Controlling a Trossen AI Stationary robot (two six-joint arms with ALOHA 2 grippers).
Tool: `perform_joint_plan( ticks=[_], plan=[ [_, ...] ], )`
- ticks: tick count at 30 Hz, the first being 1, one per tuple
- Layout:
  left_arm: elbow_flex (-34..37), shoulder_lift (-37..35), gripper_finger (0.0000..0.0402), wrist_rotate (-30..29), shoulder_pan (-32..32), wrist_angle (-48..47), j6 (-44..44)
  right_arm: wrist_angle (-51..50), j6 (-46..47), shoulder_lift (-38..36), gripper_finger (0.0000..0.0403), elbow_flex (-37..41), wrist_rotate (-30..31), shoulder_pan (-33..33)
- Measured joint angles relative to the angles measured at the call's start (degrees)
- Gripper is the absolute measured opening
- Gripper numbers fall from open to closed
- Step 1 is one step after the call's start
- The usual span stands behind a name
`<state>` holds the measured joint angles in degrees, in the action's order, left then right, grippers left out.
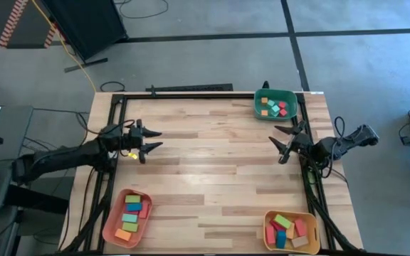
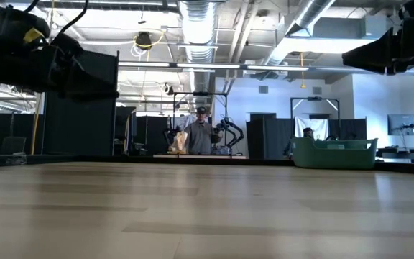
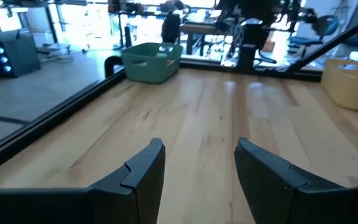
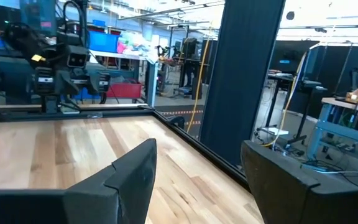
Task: Sort blocks by size
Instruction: Return to Home Position
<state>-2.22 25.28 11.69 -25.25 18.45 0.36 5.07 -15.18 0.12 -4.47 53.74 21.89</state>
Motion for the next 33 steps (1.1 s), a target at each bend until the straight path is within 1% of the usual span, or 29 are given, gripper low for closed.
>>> perform_joint_plan(
  ticks=[5, 9, 12, 17, 20, 25, 29, 33],
  plan=[
    [0.08, -6.61, 0.0186, -1.22, -0.35, -8.6, 0.39, -0.04, 0.07, 0.0, 0.0264, 0.0, 0.0, -1.7],
    [0.11, -13.28, 0.0186, -1.77, -0.35, -15.26, 0.54, -0.05, 0.11, 0.0, 0.0264, 0.0, 0.02, -2.91],
    [0.03, -18.92, 0.0184, -3.16, -0.35, -18.71, 0.49, -0.04, 0.14, 0.0, 0.0264, 0.0, 0.03, -3.34],
    [-0.76, -25.32, 0.0175, -3.7, -0.31, -21.48, 0.46, -0.26, 0.85, 0.0, 0.0264, 0.0, 0.36, -3.35],
    [-0.78, -24.88, 0.0174, -3.62, -0.29, -21.95, 1.26, -2.34, 3.1, 0.0, 0.0264, -0.02, 0.66, -3.36],
    [-0.76, -23.26, 0.0173, -3.64, -0.29, -22.14, 2.58, -10.13, 10.76, 0.02, 0.0264, -0.02, 4.85, -3.36],
    [-0.74, -23.15, 0.0173, -3.55, -0.29, -22.18, 3.85, -13.51, 15.51, 0.02, 0.0264, -0.02, 4.9, -3.36],
    [-0.72, -23.15, 0.0173, -3.48, -0.29, -22.16, 4.49, -14.36, 16.72, 0.02, 0.0264, -0.02, 4.76, -3.34]
  ],
)
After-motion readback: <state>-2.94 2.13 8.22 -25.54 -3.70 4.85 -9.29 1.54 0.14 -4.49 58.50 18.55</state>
